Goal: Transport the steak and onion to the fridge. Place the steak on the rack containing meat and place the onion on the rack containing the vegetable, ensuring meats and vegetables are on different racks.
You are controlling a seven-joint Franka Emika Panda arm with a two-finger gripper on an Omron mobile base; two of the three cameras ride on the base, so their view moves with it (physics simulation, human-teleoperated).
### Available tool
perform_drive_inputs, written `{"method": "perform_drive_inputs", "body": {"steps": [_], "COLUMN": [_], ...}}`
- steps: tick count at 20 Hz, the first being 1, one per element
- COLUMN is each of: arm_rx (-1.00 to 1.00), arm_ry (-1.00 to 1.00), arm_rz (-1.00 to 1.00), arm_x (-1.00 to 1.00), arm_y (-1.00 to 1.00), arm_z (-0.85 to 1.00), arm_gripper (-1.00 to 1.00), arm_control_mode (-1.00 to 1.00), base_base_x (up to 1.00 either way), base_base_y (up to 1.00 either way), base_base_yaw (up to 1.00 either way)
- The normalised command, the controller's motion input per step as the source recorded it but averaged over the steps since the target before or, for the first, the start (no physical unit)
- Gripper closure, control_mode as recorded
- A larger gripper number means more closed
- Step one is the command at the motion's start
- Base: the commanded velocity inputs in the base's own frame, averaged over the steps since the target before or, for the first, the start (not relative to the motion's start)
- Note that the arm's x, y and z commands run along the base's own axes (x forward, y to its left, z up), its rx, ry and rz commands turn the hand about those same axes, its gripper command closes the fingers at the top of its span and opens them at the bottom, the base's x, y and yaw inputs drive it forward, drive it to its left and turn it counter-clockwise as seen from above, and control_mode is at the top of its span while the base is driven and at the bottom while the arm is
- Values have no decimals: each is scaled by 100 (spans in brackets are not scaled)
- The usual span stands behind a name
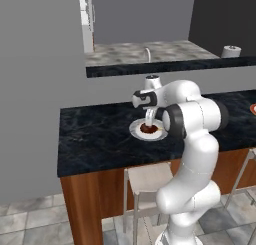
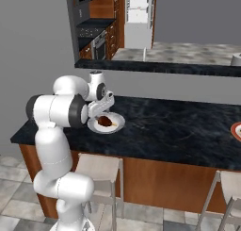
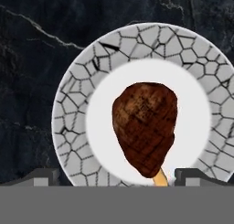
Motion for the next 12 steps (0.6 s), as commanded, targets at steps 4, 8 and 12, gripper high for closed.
{"method": "perform_drive_inputs", "body": {"steps": [4,8,12], "arm_rx": [0,0,0], "arm_ry": [0,0,0], "arm_rz": [0,0,1], "arm_x": [5,2,13], "arm_y": [0,0,0], "arm_z": [-15,-28,-36], "arm_gripper": [-100,-100,-100], "arm_control_mode": [-100,-100,-100], "base_base_x": [0,0,0], "base_base_y": [0,0,0], "base_base_yaw": [0,0,0]}}
